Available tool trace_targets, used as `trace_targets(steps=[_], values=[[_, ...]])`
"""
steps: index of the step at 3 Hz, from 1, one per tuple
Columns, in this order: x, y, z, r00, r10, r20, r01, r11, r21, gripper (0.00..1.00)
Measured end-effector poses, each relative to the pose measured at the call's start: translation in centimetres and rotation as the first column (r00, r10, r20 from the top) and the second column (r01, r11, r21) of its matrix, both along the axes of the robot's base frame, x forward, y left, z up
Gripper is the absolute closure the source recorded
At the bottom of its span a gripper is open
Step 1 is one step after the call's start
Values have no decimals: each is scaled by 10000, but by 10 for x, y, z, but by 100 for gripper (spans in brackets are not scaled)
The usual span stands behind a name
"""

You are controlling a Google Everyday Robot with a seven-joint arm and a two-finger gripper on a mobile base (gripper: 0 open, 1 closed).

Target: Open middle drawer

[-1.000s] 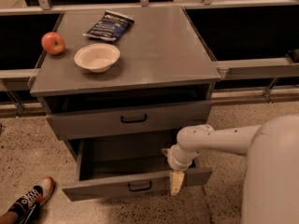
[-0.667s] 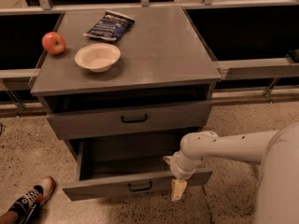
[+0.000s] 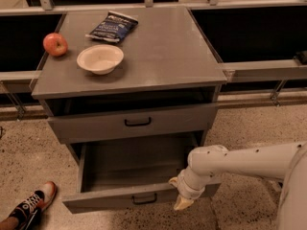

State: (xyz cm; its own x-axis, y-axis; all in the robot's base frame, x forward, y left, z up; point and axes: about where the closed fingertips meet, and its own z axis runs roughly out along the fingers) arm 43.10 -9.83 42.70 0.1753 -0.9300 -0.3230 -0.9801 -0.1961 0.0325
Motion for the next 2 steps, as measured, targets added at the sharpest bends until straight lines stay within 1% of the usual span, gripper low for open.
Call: trace_targets(steps=[1,2], values=[[-4,-3,10,10000,44,-53,-44,10000,-39,81],[-7,-4,12,10000,67,-60,-67,9999,-75,80]])
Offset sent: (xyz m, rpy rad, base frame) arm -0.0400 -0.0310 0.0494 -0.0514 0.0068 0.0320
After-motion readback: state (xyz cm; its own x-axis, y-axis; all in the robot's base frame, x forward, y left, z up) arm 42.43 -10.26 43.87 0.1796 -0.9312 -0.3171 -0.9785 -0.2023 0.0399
